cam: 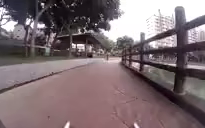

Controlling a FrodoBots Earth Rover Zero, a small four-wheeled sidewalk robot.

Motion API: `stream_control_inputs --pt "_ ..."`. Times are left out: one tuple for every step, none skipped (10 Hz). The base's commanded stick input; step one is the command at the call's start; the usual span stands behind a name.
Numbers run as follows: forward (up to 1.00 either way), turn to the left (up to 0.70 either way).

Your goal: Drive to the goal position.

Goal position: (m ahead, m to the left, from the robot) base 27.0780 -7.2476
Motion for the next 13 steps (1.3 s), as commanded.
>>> stream_control_inputs --pt "0.70 0.00" --pt "0.70 0.00" --pt "0.70 0.00" --pt "0.70 0.00" --pt "0.70 0.00" --pt "0.70 0.00" --pt "0.70 0.00" --pt "0.70 0.00" --pt "0.70 0.00" --pt "0.70 0.00" --pt "0.70 0.00" --pt "0.70 0.00" --pt "0.70 0.00"
